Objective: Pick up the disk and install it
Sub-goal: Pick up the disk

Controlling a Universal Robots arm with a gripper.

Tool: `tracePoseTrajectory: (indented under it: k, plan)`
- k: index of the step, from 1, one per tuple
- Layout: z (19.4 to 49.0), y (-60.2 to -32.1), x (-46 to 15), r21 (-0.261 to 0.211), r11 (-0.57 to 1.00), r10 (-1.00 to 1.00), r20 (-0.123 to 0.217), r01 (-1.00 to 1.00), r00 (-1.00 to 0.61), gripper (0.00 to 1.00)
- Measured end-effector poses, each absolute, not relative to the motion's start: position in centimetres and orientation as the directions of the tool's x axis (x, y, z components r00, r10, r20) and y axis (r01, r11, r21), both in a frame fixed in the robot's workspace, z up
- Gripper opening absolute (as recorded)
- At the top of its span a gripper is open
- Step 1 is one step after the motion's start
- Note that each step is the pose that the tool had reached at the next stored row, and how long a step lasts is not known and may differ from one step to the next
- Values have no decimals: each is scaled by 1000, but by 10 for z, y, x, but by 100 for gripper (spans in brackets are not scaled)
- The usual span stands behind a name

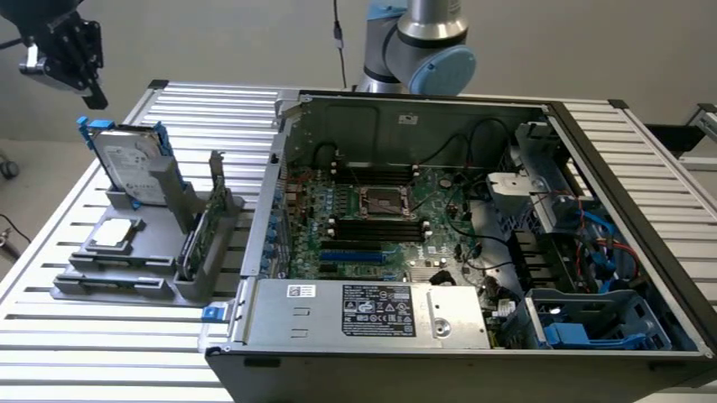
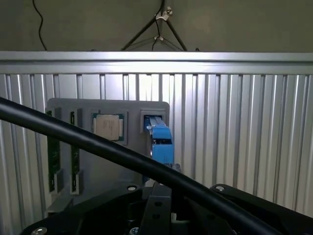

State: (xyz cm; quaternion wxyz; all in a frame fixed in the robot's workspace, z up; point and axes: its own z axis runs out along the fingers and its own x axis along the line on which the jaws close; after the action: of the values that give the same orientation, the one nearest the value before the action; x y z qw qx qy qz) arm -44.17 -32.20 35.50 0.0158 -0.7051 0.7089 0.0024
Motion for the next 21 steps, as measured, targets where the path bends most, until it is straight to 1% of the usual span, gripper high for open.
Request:
tracePoseTrajectory:
  k: [4,9,11,12,15,16,17,18,19,21]
  plan:
    - [355,-321,-443,-18,-21,-999,-24,-1000,21,11]
    - [354,-321,-445,-13,-41,-999,-14,-999,41,12]
    - [354,-321,-446,-12,-41,-999,-14,-999,41,24]
    - [353,-321,-446,-12,-40,-999,-13,-999,41,24]
    - [352,-321,-445,-13,-36,-999,-14,-999,36,42]
    - [351,-321,-446,-13,-32,-999,-14,-999,33,42]
    - [350,-321,-446,-12,-28,-1000,-14,-1000,28,47]
    - [349,-321,-446,-12,-23,-1000,-14,-1000,23,47]
    - [347,-322,-446,-12,-18,-1000,-14,-1000,18,54]
    - [344,-322,-446,-12,-7,-1000,-14,-1000,7,54]
